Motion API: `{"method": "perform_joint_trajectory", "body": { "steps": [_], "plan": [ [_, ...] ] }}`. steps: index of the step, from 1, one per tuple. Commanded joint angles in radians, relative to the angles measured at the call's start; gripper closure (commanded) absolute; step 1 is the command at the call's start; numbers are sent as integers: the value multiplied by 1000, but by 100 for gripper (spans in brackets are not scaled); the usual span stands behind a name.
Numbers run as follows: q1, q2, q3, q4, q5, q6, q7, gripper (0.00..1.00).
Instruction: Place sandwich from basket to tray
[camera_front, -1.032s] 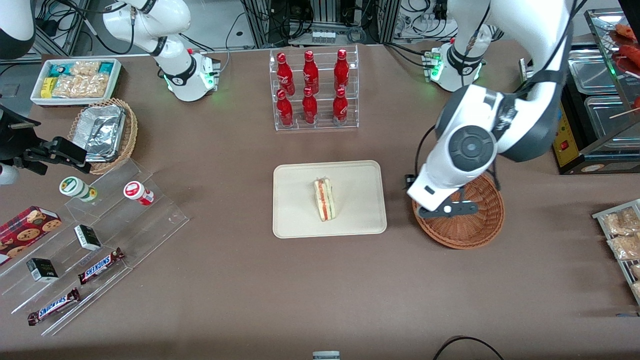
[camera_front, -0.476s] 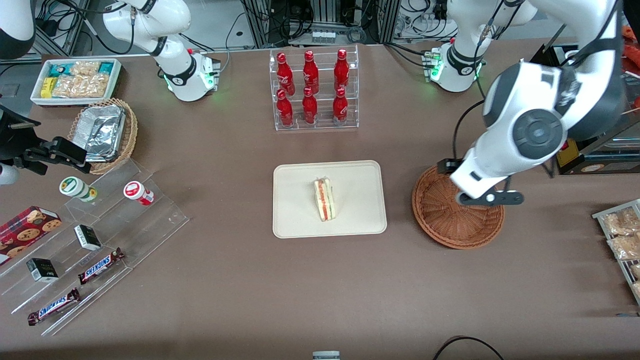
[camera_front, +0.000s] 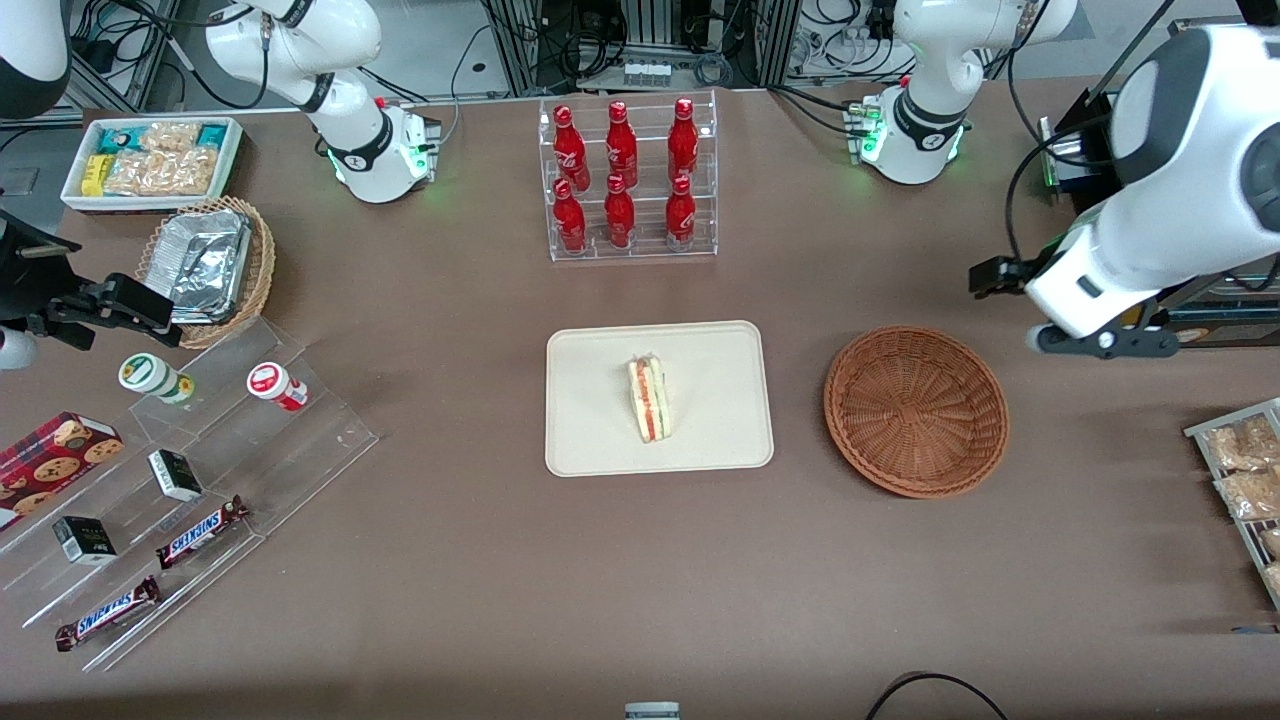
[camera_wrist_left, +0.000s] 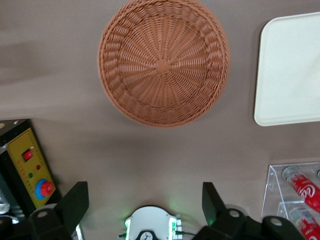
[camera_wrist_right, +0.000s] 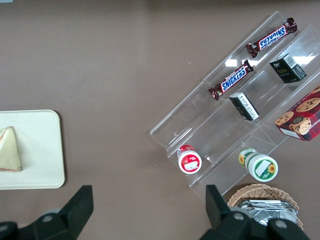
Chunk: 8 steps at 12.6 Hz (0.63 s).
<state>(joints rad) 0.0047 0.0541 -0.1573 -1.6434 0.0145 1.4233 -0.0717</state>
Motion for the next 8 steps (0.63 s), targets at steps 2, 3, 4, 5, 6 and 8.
{"method": "perform_joint_trajectory", "body": {
  "steps": [2, 3, 4, 5, 6, 8],
  "plan": [
    [32, -103, -7, -26, -10, -63, 66, 0],
    [40, -121, 10, -26, -7, -73, 69, 0],
    [41, -131, 18, -24, -7, -75, 70, 0],
    [43, -132, 34, -12, -7, -75, 70, 0],
    [43, -134, 44, -9, -5, -75, 85, 0],
    [43, -142, 58, -10, -1, -60, 119, 0]
  ]
}}
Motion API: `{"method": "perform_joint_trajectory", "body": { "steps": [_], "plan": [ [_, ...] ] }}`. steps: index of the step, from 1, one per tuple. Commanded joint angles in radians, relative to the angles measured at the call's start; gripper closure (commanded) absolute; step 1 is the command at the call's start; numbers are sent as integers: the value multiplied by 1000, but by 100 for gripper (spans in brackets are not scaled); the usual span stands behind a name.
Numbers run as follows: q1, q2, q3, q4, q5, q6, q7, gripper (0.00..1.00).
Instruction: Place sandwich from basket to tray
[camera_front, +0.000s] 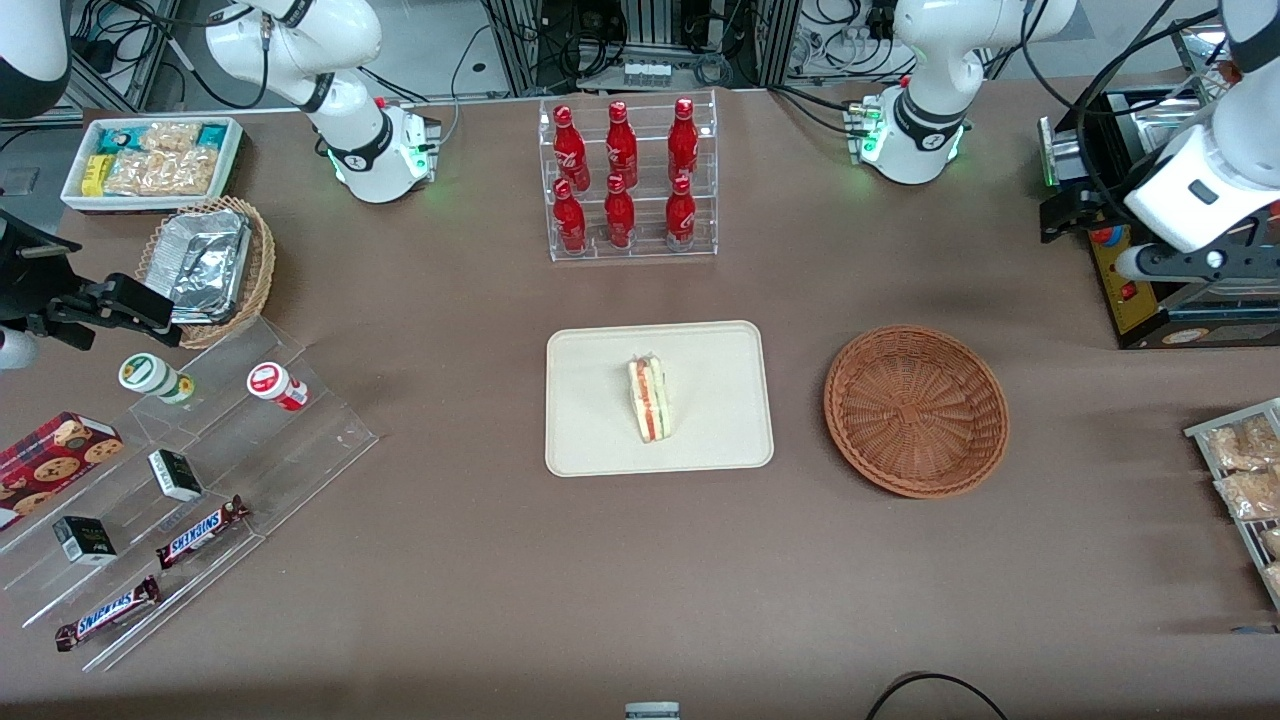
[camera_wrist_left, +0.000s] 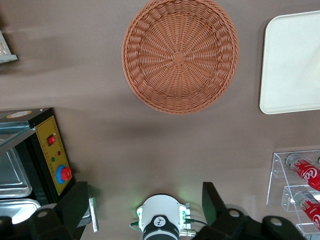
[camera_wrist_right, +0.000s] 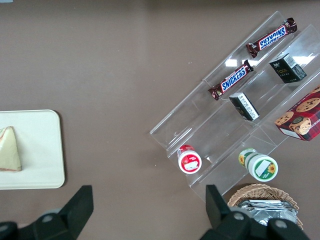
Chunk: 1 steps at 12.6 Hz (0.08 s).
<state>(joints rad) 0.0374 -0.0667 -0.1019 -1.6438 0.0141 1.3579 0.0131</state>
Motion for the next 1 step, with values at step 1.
{"method": "perform_joint_trajectory", "body": {
  "steps": [1],
  "plan": [
    [10, -19, 2, -10, -2, 16, 34, 0]
  ]
}}
